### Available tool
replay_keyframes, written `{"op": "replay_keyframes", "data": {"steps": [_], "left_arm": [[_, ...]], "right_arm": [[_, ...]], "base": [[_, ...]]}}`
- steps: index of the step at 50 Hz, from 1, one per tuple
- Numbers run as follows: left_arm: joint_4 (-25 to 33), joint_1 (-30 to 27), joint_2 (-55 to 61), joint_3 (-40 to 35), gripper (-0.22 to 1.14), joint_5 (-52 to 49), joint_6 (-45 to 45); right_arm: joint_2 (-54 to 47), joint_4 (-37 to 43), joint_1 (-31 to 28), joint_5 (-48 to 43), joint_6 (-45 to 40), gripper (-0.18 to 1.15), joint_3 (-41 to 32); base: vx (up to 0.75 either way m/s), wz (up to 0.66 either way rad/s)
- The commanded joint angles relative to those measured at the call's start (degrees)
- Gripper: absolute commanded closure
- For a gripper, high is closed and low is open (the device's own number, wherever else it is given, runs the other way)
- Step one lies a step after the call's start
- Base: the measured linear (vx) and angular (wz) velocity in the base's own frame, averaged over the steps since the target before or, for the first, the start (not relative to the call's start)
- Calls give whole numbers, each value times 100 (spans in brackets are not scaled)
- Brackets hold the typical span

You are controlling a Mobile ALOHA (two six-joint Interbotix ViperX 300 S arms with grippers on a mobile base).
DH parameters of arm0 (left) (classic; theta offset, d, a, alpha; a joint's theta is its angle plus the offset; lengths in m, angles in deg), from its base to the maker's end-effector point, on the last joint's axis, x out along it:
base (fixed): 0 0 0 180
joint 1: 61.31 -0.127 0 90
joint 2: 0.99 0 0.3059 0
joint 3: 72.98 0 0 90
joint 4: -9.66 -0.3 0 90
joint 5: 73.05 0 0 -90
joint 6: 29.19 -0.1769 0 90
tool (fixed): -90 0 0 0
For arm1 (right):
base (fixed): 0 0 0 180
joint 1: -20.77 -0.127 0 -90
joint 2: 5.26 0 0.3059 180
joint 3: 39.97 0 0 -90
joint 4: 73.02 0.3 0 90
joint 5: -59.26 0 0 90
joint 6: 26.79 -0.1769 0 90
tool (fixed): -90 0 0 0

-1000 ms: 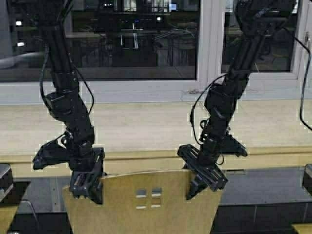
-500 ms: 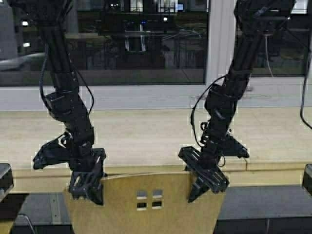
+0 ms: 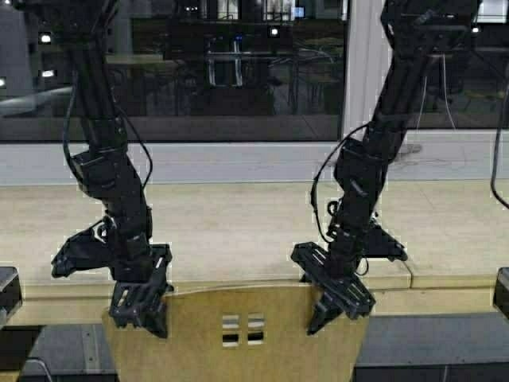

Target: Push the chairs under the table

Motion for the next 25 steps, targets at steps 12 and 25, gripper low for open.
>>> {"op": "replay_keyframes", "data": {"steps": [12, 25], "left_arm": [[-149, -299, -413, -53, 65, 79, -686], [-176, -308, -510, 9, 0, -185, -773]], "right_arm": [[53, -141, 62, -53, 598, 73, -35], [123, -132, 97, 220, 536, 1, -132]], "base": [[-1, 0], [0, 0]]}}
